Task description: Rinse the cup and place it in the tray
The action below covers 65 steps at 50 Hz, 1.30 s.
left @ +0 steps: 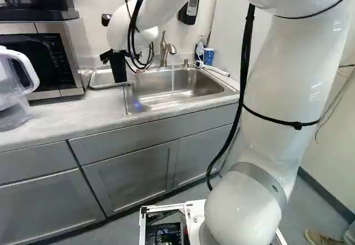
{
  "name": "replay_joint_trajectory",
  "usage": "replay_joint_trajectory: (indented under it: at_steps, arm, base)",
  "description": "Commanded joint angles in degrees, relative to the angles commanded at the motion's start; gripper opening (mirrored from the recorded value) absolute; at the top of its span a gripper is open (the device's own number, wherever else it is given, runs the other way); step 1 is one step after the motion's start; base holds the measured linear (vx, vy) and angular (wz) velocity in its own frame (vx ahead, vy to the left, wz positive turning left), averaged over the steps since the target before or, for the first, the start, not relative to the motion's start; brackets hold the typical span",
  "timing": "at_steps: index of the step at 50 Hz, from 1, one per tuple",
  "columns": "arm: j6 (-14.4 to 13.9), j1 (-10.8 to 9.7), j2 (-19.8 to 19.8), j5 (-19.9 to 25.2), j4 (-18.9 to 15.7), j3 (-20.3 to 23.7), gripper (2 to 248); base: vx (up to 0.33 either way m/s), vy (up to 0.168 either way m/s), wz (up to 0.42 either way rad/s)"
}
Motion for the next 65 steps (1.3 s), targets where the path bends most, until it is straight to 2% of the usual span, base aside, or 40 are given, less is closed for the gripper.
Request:
replay_joint_trajectory:
  at_steps: [49,65]
  arm:
    - [0.00,-0.06,3.86,0.00,0.00,-1.92,247]
    - [0.00,-1.33,6.71,0.00,-0.06,-0.90,247]
  base:
    - [0.000,0.000,0.000]
    - [0.000,0.000,0.000]
